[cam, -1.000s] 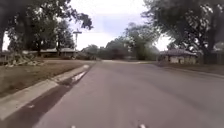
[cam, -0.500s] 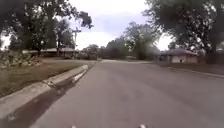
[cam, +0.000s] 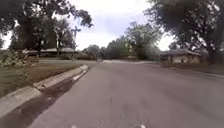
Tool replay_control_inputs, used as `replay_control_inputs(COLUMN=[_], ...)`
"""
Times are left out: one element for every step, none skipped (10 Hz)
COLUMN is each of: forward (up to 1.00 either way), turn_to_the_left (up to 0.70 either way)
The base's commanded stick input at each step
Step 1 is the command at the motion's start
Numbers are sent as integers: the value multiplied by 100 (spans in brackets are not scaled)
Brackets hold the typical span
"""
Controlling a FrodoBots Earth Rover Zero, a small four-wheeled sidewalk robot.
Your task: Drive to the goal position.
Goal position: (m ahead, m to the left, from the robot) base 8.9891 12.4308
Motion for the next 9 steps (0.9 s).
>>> replay_control_inputs(forward=[70, 70, 70, 70, 70, 70, 70, 70, 70], turn_to_the_left=[0, 0, 0, 0, 0, 0, 0, 0, 0])
